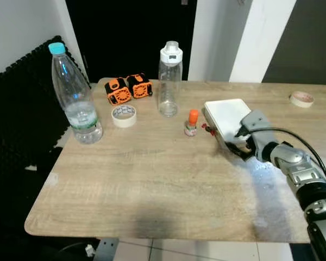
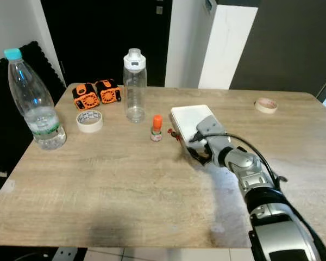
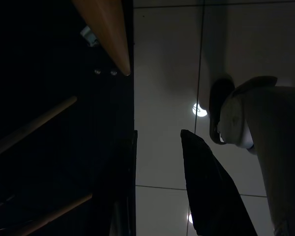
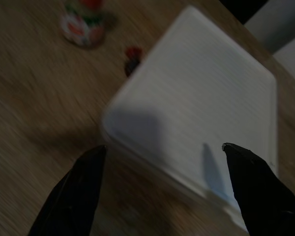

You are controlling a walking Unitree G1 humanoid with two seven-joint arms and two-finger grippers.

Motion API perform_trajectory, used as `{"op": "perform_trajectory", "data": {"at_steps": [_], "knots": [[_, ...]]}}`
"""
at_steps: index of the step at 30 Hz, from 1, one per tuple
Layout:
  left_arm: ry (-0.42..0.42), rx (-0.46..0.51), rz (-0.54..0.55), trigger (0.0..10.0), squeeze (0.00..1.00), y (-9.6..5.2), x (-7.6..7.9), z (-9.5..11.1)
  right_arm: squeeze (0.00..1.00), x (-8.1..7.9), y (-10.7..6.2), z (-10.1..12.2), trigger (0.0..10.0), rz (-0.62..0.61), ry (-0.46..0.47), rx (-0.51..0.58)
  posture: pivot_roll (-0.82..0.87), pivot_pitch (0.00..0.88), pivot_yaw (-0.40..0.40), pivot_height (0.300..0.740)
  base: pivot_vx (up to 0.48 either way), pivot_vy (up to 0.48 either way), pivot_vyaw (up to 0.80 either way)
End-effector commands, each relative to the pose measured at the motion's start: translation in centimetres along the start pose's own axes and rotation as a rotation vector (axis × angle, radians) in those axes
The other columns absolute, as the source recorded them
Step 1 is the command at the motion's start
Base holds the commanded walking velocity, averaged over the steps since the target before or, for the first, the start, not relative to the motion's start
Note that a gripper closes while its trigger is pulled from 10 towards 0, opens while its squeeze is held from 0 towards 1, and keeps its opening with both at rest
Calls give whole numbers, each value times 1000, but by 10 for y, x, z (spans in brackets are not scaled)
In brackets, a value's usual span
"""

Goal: Restocking fridge

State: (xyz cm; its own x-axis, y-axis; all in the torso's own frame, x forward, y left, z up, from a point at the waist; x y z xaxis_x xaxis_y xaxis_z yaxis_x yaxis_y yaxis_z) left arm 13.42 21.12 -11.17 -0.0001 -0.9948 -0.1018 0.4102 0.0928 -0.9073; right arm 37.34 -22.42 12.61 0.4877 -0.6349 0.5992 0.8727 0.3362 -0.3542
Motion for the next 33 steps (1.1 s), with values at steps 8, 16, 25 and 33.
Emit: {"op": "perform_trajectory", "data": {"at_steps": [8,16,25,33], "knots": [[3,2,6,10000,0,0,-1,-1,0,9,-4,-12,10000,-25,-243,-133,36,0,-56,740,0,0,0],[6,10,-2,10000,0,0,2,3,0,-8,-6,-40,10000,-64,-414,-278,36,0,-54,740,0,0,0],[23,3,1,10000,0,0,-1,1,0,-4,-3,-31,10000,-148,-509,-230,31,0,-42,740,0,0,0],[27,-1,4,10000,0,-1,-3,-2,0,-15,2,-26,10000,-98,-501,-178,39,0,-41,740,0,0,0]]}}
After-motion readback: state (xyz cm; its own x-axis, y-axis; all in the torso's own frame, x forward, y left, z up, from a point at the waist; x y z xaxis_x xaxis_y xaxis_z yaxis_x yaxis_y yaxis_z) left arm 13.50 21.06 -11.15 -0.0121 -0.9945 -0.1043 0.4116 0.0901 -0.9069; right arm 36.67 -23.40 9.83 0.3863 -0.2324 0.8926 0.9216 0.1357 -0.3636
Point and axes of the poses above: a point about 5 cm out from each wrist's last joint towards the gripper, its own y axis pointing out of the wrist towards the gripper, its own z axis along the axis of the wrist's last joint, x = y × z, the point moved 1 cm from there along y, pointing out of the wrist towards the gripper, and after that the axes turned 8 degrees about -y, right-handed, at the moved point
